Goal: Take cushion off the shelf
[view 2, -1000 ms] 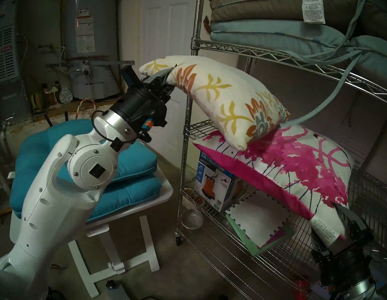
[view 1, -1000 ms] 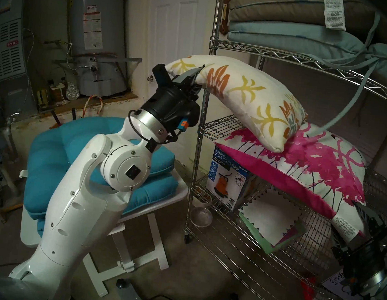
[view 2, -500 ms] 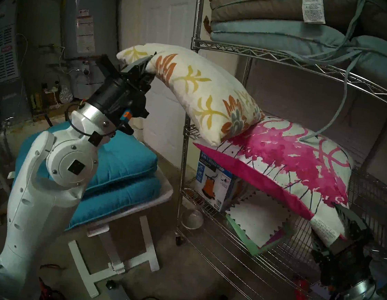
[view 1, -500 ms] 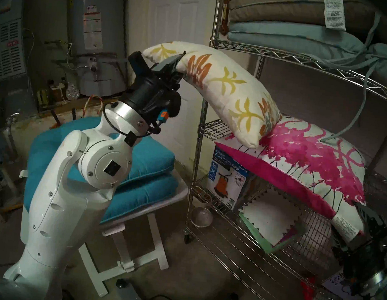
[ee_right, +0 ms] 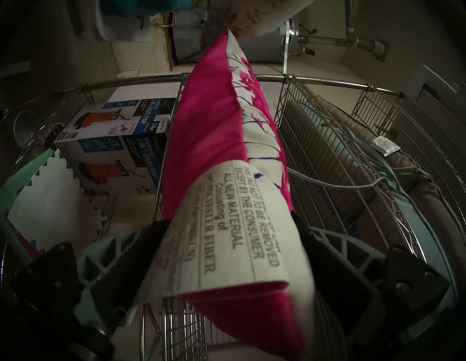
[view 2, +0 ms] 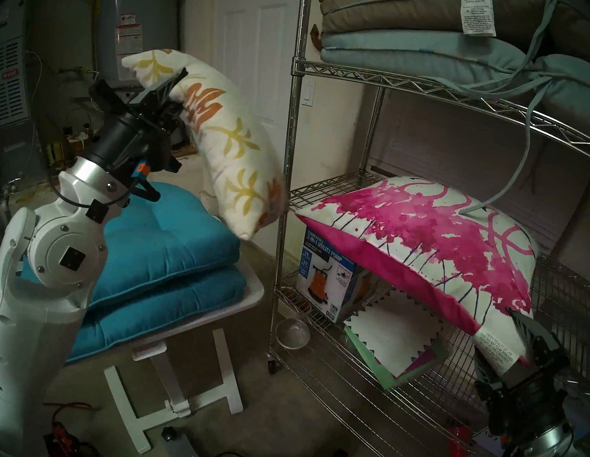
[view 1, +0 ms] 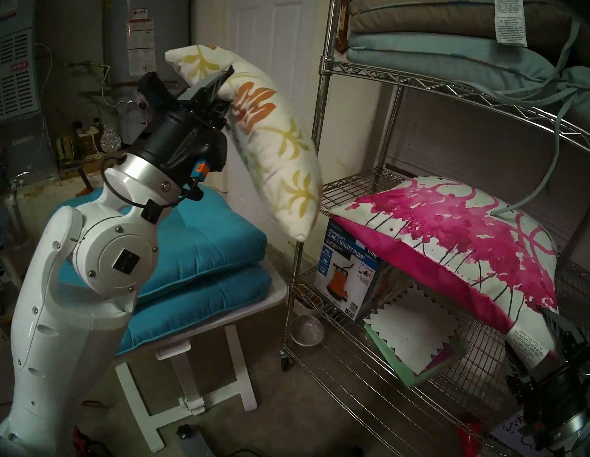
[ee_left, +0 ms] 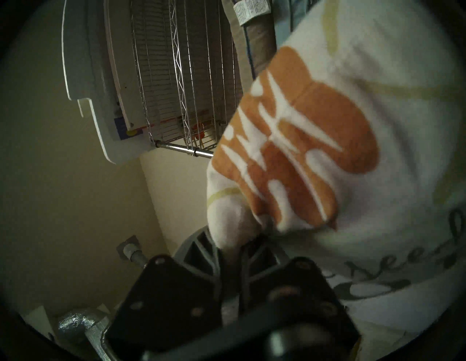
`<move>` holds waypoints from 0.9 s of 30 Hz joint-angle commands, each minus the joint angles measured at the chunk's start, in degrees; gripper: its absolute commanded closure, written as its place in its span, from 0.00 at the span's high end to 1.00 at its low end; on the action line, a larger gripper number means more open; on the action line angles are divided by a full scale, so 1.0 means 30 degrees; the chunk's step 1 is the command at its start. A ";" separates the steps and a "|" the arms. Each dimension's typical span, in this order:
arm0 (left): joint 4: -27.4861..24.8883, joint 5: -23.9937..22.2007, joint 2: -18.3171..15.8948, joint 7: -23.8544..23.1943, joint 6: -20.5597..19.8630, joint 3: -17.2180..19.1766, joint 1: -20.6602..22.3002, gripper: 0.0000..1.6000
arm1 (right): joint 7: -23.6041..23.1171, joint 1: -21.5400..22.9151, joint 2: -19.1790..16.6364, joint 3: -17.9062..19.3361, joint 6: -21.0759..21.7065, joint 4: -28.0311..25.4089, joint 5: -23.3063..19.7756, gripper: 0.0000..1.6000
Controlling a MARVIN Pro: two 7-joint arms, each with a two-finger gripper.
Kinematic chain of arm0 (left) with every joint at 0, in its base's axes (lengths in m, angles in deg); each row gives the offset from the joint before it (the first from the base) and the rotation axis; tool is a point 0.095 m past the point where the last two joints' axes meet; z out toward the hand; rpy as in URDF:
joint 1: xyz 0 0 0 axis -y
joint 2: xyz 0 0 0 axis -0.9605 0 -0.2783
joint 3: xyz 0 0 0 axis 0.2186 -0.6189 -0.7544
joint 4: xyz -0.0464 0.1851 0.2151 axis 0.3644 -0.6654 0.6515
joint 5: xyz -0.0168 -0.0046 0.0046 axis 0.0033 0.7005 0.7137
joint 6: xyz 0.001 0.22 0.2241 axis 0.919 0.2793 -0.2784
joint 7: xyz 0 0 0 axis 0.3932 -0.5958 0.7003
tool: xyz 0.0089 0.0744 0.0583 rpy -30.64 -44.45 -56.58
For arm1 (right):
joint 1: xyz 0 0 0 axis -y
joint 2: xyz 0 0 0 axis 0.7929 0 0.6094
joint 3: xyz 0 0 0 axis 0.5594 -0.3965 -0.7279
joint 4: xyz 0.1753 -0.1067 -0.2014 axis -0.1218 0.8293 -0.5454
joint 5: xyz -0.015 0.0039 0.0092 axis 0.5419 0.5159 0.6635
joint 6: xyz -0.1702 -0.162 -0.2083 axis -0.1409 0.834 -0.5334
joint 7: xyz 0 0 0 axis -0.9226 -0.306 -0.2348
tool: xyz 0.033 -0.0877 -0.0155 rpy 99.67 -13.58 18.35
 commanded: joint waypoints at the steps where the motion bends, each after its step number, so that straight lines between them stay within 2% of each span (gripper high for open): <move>1: -0.1720 -0.0070 -0.0054 0.0708 -0.0164 0.2164 -0.2003 0.00 | 0.0022 0.0029 -0.0021 0.0033 -0.0018 -0.0219 0.0037 1.00; 10: -0.1984 -0.0573 0.0227 0.1119 -0.0035 0.4693 -0.3591 0.00 | -0.0014 0.0066 0.0016 0.0042 -0.0054 -0.0220 0.0044 1.00; 17: -0.1984 -0.1290 0.0512 0.1298 0.0246 0.7204 -0.4450 0.00 | -0.0043 0.0096 0.0045 0.0049 -0.0083 -0.0219 0.0049 1.00; 22: -0.0886 -0.1741 0.0251 0.1489 0.1107 0.8671 -0.4343 0.00 | -0.0066 0.0118 0.0068 0.0054 -0.0104 -0.0221 0.0054 1.00; 27: 0.0518 -0.2046 -0.0263 0.1679 0.2151 0.9176 -0.3816 0.00 | -0.0088 0.0137 0.0092 0.0060 -0.0122 -0.0226 0.0061 1.00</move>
